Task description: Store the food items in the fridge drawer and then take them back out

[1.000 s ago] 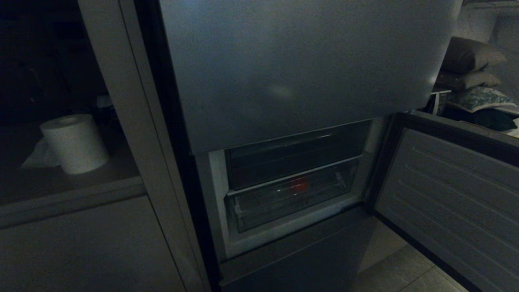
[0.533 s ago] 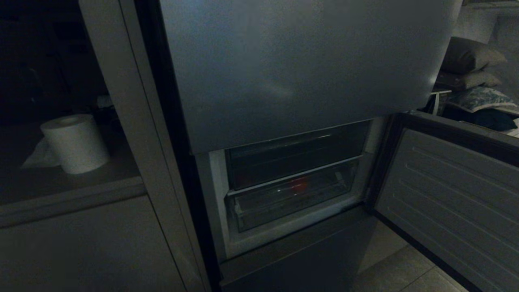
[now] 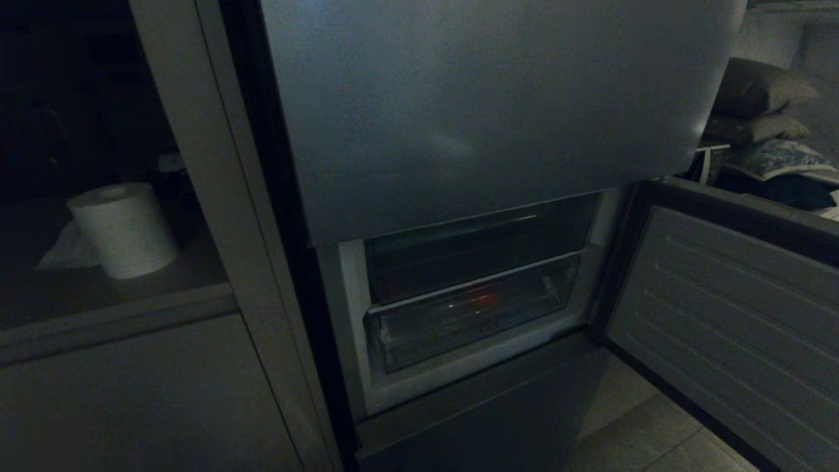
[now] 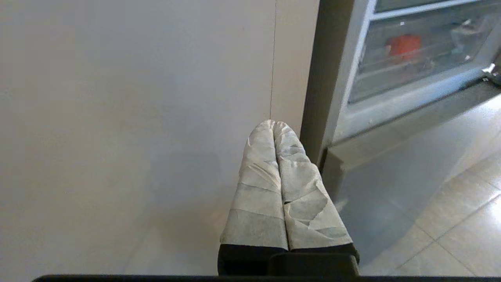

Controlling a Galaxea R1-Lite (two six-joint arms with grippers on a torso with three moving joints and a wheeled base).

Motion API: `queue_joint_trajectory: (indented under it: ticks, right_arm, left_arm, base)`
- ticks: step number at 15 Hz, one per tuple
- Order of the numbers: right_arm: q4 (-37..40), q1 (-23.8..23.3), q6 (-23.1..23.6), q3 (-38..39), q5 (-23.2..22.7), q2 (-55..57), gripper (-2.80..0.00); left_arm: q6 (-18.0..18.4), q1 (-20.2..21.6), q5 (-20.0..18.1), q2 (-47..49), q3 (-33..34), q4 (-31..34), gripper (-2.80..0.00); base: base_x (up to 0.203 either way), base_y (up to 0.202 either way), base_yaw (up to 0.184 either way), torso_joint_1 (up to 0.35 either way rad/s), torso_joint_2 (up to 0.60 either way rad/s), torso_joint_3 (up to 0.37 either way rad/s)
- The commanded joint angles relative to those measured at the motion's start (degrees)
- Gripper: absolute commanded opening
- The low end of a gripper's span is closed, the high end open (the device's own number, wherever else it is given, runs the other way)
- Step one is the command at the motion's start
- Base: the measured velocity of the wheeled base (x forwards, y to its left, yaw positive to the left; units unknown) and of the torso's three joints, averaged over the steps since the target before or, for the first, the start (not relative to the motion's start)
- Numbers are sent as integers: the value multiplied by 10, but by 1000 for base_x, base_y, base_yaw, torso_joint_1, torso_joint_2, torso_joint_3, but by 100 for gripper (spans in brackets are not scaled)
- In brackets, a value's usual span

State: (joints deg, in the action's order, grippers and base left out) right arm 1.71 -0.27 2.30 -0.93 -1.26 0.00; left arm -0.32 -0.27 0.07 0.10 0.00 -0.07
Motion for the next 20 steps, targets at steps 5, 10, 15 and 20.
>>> queue_joint_trajectory:
  ticks: [5,10,15,20]
  right_arm:
    - [2,0,-5,-1,0,0,-280]
    - [2,0,-11,-1,9,0,-280]
    - [2,0,-11,-1,9,0,-280]
    - [1,0,-14,-1,10,0,-280]
  left_arm:
    - [0,0,0,0,0,0,-280]
    - [0,0,0,0,0,0,-280]
    - [0,0,0,0,0,0,-280]
    - [0,0,0,0,0,0,-280]
  base:
    - [-190,0,1,6,4,3]
    - [-195,0,2,2,2,0]
    - [-196,0,1,1,4,3]
    - [-195,0,0,0,2,0]
